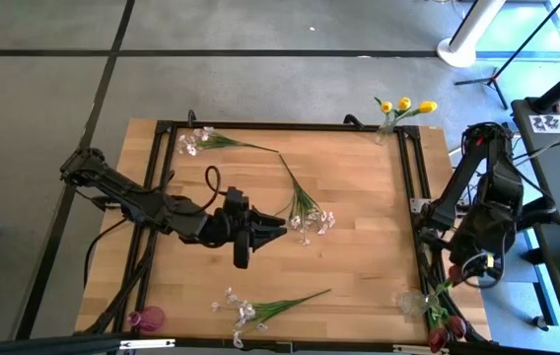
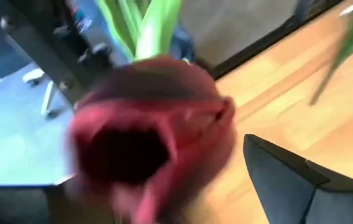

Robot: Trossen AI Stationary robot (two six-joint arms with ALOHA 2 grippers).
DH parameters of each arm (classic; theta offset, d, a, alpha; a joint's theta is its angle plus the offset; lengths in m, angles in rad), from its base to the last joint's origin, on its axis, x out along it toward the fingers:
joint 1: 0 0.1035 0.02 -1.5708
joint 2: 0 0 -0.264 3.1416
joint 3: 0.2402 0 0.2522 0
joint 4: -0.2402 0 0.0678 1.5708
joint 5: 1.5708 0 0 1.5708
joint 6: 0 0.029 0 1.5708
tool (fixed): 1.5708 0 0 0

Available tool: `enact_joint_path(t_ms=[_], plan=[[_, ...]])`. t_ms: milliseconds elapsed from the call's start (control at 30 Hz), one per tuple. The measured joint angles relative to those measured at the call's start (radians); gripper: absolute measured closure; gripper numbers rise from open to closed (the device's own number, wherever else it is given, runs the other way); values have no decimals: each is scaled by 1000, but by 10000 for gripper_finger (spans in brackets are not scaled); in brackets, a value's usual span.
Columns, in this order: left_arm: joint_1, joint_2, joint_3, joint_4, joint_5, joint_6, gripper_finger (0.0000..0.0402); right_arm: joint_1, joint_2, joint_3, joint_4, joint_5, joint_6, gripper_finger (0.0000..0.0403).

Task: Sort flowers into vase by color
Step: Put the center white flowers into the pink crystal vase

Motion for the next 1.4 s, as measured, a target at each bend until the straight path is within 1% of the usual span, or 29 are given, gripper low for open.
enact_joint_path(t_ms=[100,233,300,367,433,533,600,633,733,800,933,1000,1067,1267,1333,1400], plan=[[-4,0,0,2,-2,1,255,0,9,11,6,-18,0,143],[-2,0,0,-4,-20,6,255,0,10,69,-23,-17,-4,143],[1,0,0,-31,-86,24,255,0,10,117,-34,-2,-4,143],[1,1,0,-47,-213,59,255,0,9,174,-56,1,-3,143],[12,17,0,-42,-300,84,255,0,9,235,-106,4,13,143],[45,60,0,-47,-325,71,255,0,9,321,-188,34,34,143],[85,96,0,-50,-322,-4,255,0,8,373,-227,78,32,143],[107,114,0,-50,-308,-37,255,0,8,397,-240,105,19,143],[170,178,0,-53,-205,-97,255,0,8,442,-265,184,-26,143],[206,221,0,-76,-157,-129,255,0,8,453,-266,236,-54,143],[280,265,0,-154,-43,-125,255,0,9,453,-269,302,-63,143],[327,270,0,-232,43,-75,255,0,14,453,-269,339,-63,143],[380,271,0,-298,134,20,255,0,16,453,-267,409,-64,143],[586,286,2,-379,478,463,255,0,22,453,-225,679,-62,143],[649,298,2,-419,557,611,255,0,23,453,-211,758,-62,143],[695,318,1,-434,594,768,255,0,22,453,-195,848,-56,143]])
